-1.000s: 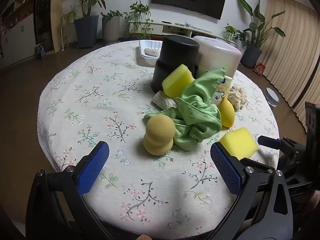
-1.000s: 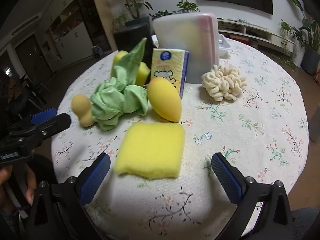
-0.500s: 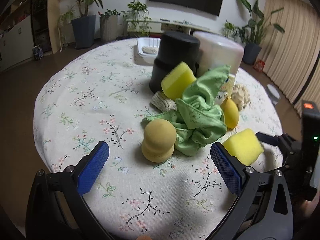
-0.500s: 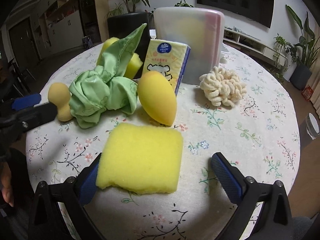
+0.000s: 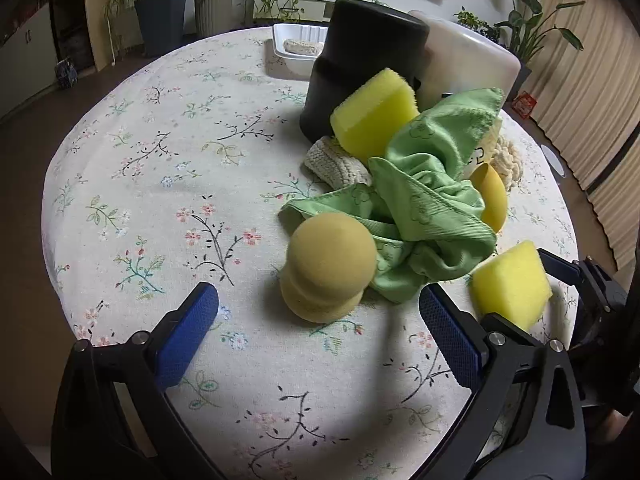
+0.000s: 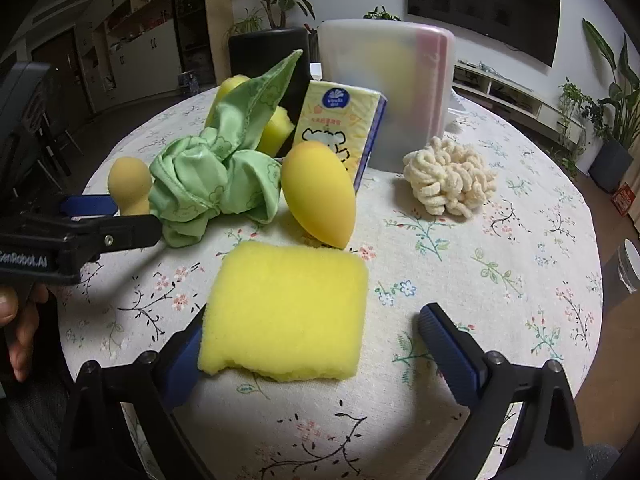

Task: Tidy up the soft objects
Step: 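Grasp the square yellow sponge with the right tool while the left tool grasps the tan gourd sponge, then carry the yellow sponge and gourd sponge over the white tray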

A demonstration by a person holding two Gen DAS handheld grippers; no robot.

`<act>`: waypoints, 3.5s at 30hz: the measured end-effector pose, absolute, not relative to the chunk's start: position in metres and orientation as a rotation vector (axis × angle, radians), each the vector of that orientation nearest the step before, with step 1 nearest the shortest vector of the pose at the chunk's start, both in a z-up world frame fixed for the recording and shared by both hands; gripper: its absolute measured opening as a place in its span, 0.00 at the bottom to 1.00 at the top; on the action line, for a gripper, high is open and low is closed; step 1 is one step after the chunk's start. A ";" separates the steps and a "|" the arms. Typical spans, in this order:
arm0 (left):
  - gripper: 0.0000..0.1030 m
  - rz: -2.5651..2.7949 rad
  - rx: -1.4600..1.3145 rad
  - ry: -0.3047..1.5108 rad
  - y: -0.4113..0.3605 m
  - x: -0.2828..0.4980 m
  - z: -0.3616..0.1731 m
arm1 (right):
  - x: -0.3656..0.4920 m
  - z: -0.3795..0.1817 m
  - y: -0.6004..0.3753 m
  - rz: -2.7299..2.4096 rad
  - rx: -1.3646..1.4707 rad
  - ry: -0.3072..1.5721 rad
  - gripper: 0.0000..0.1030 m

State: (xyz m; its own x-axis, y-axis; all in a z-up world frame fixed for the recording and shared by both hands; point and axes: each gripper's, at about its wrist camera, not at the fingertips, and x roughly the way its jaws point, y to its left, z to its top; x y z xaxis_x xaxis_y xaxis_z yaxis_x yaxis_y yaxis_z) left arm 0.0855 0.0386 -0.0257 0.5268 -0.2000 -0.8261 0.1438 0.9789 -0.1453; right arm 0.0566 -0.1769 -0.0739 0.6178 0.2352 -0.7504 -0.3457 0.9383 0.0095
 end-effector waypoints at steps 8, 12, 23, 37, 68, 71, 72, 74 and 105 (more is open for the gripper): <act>0.71 -0.269 -0.026 1.026 0.051 0.092 -0.018 | 0.054 -0.074 -0.180 0.353 -0.143 0.832 0.97; 0.68 -0.329 0.005 1.054 0.044 0.095 -0.019 | 0.053 -0.074 -0.181 0.354 -0.141 0.832 0.97; 0.55 -0.353 -0.004 1.048 0.044 0.099 -0.019 | 0.051 -0.072 -0.177 0.367 -0.156 0.825 0.87; 0.49 -0.341 0.001 1.031 0.039 0.089 -0.017 | 0.046 -0.067 -0.168 0.411 -0.165 0.816 0.69; 0.31 -0.343 -0.069 1.026 0.047 0.045 -0.005 | 0.033 -0.040 -0.236 0.332 -0.120 0.831 0.61; 0.31 -0.342 -0.074 1.011 0.050 0.048 0.001 | 0.040 -0.031 -0.258 0.297 -0.104 0.827 0.61; 0.31 -0.342 -0.072 1.004 0.052 0.051 0.004 | 0.042 -0.027 -0.264 0.282 -0.101 0.822 0.61; 0.31 -0.332 -0.062 0.985 0.057 0.059 0.013 | 0.051 -0.019 -0.280 0.246 -0.105 0.808 0.61; 0.31 -0.320 0.216 0.922 0.050 0.342 0.083 | 0.349 0.059 -0.354 0.219 -0.206 0.821 0.61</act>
